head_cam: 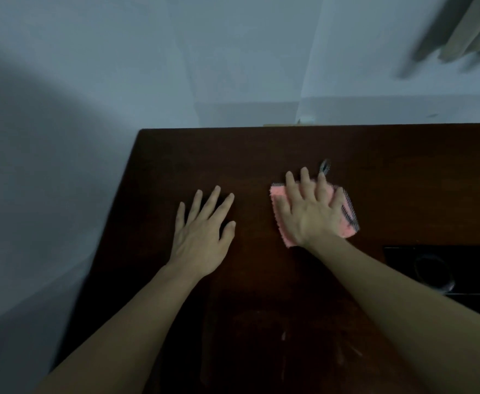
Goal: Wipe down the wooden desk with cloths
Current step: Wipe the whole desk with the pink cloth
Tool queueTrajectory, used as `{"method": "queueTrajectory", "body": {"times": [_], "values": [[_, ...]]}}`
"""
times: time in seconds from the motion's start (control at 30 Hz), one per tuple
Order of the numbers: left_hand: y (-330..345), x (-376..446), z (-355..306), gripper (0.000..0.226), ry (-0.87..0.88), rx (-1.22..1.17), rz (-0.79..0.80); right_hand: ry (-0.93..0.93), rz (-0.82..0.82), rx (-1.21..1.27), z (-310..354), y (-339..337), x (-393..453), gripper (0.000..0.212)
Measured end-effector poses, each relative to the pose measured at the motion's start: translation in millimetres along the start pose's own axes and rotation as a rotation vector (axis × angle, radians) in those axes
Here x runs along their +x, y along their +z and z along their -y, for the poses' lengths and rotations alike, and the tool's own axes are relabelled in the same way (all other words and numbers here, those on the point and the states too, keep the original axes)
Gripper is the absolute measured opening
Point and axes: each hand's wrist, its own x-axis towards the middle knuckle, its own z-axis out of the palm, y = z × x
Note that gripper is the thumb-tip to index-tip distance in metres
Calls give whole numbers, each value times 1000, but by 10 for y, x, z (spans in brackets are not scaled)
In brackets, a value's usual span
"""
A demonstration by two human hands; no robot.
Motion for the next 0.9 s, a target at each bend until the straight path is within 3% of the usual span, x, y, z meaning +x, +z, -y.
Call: {"method": "queueTrajectory", "body": {"times": [0.13, 0.23, 0.37, 0.43, 0.63, 0.9], "values": [[0, 8, -70, 59, 6, -9, 11, -73, 52, -14, -6, 161, -518, 69], [24, 8, -91, 58, 31, 0, 25, -289, 23, -148, -234, 169, -628, 70], [75, 16, -118, 58, 45, -5, 12, -582, 112, -237, -375, 37, -287, 73], [93, 33, -148, 58, 43, -9, 20, -569, 104, -228, -406, -16, -70, 74], [125, 91, -302, 57, 55, 13, 4, -305, 34, -197, -460, -99, 248, 68], [146, 149, -573, 57, 68, -9, 17, -513, 72, -170, -570, 242, -994, 67]]}}
